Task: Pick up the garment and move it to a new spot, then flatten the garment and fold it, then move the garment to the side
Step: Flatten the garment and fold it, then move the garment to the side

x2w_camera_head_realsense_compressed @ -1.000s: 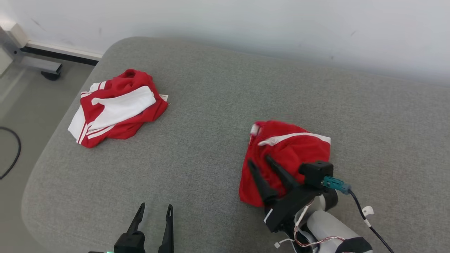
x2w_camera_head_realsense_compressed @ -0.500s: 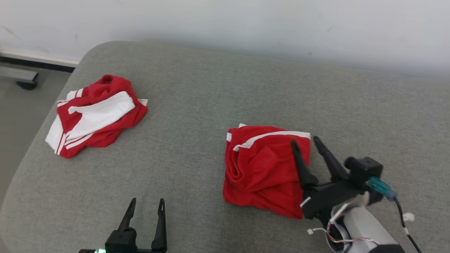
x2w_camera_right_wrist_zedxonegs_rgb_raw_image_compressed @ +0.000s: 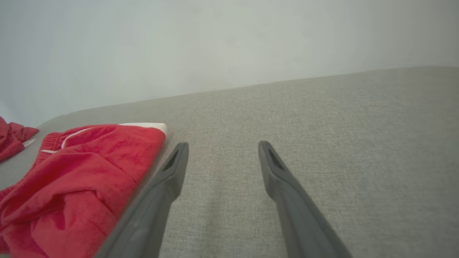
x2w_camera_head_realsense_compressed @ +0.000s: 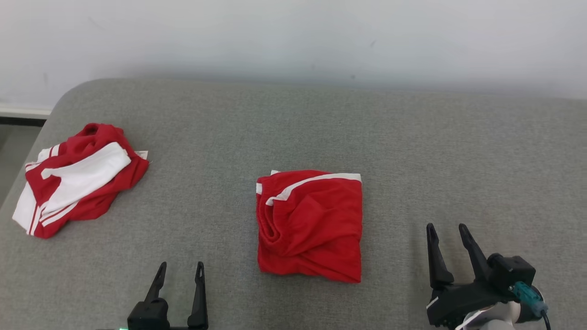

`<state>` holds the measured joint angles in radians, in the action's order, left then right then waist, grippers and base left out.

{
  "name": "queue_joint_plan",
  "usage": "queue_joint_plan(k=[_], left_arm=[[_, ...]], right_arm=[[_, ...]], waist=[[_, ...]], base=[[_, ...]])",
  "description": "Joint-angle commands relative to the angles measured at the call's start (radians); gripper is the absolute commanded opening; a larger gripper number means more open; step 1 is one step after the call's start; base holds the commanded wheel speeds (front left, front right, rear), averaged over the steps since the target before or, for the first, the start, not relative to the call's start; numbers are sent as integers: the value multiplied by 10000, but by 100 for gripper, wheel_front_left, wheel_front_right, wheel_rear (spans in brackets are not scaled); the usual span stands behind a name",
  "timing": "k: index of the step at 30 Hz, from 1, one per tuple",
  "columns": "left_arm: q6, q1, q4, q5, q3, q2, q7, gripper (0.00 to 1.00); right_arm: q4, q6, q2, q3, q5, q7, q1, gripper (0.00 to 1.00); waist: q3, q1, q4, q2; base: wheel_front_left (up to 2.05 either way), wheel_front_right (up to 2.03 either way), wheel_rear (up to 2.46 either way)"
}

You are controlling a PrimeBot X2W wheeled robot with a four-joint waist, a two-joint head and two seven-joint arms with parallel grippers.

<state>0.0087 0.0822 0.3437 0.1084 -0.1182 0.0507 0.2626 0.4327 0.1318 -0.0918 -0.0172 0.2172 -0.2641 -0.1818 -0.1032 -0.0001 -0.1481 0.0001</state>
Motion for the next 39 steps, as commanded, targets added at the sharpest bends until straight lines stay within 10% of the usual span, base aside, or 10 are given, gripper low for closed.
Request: queue_joint_plan(k=[1, 39], left_arm=[[-29, -66, 37, -68, 42, -4, 33, 100], [-408, -832, 186, -332, 746, -6, 33, 100]], right_arm=[[-31, -19, 75, -25, -131, 1, 124, 100], [-150, -19, 419, 367, -179, 0, 1172, 100]], waist=[[148, 1, 178, -1], [1056, 1, 684, -1]], base=[[0, 0, 0], [0, 0, 0]])
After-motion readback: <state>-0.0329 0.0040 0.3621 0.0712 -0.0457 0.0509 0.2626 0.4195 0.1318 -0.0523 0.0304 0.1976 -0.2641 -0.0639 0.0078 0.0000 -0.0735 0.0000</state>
